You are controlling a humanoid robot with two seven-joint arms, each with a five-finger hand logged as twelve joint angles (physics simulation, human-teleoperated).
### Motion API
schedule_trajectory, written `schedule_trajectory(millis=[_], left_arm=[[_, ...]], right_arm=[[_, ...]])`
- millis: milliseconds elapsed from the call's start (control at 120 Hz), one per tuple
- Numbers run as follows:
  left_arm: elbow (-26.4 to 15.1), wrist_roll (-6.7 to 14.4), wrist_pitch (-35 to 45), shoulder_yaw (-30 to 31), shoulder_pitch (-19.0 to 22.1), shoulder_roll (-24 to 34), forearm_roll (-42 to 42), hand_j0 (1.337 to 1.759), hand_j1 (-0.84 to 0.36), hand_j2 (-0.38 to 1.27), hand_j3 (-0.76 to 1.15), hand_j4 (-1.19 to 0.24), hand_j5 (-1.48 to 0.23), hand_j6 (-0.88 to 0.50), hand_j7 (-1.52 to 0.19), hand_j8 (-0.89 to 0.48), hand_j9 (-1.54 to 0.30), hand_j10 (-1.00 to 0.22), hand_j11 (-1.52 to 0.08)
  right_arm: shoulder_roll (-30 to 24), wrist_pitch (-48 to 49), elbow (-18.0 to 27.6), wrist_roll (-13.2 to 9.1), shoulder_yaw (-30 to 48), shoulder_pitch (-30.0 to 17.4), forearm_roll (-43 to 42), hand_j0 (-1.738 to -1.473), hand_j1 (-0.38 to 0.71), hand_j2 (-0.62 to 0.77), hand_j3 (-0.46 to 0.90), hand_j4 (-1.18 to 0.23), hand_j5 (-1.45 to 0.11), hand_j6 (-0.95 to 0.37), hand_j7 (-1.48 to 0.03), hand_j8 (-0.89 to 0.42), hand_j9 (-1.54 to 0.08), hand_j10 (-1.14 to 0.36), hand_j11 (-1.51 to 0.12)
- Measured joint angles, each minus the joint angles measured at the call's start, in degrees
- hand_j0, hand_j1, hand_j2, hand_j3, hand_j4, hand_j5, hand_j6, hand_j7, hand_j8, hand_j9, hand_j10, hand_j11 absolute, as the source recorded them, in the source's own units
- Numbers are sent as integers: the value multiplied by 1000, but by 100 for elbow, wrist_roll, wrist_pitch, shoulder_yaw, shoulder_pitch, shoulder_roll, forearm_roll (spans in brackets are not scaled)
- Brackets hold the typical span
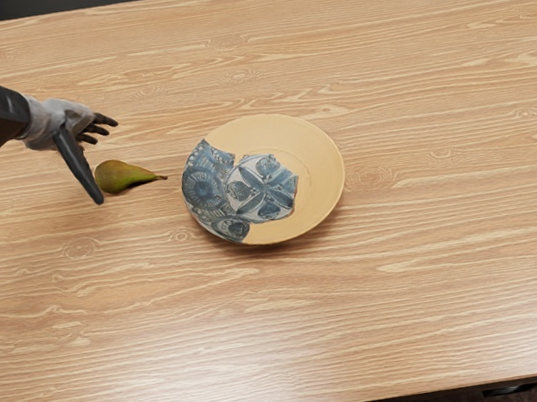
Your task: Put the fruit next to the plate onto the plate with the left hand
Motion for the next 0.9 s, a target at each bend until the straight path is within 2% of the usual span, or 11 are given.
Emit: schedule_trajectory(millis=[67, 150, 283, 383, 450, 542, 900], left_arm=[[-242, 0, 142, 24, -158, -22, 273, 1658, 349, 0, 0, -2, 0, -2, 0, -2, 0, -1, 0], [-548, 0, 560, 38, -150, -68, 666, 1658, 349, 0, 0, -2, 0, -2, 0, -2, 0, -1, 0], [-679, 0, 1424, 256, -107, -240, 1283, 1658, 349, 1, 0, -2, 0, -3, 0, -2, 0, -2, 0], [-475, 0, 1778, 571, -98, -306, 1457, 1658, 349, 1, 0, -3, 0, -3, 0, -3, 0, -2, 0], [-209, 0, 1886, 801, -85, -673, 1507, 1658, 349, 1, 0, -2, 0, -3, 0, -3, 0, -2, 0], [89, 0, 1999, 1073, -27, -840, 1540, 1658, 349, 1, 0, -2, 0, -3, 0, -3, 0, -2, 0], [617, 0, 2083, 1694, 121, -1375, 1554, 1658, 349, 1, 0, -3, 0, -4, 0, -3, 0, -2, 0]], right_arm=[[0, 0, -1, 0, 0, 2, 0, -1658, -349, 0, 0, -1, 0, -1, 0, -1, 0, 0, 0], [0, 0, 0, 0, 0, 2, -1, -1658, -349, 0, 0, -1, 0, -1, 0, -1, 0, 0, 0], [0, 0, 0, 0, 0, 1, -3, -1658, -349, 0, 0, -1, 0, -1, 0, -1, 0, 0, 0], [0, 0, 0, 0, 0, 1, -7, -1658, -349, 0, 0, -1, 0, -1, 0, -1, 0, 0, 0], [0, 0, 0, 0, 0, 0, -8, -1658, -349, 0, 0, -1, 0, -1, 0, -1, 0, 0, 0], [0, 0, 0, 0, 0, 0, -8, -1658, -349, 0, 0, -1, 0, -1, 0, -1, 0, 0, 0], [0, 0, 0, 0, 0, 0, -9, -1658, -349, 0, 0, -1, 0, -1, 0, -1, 0, 0, 0]])
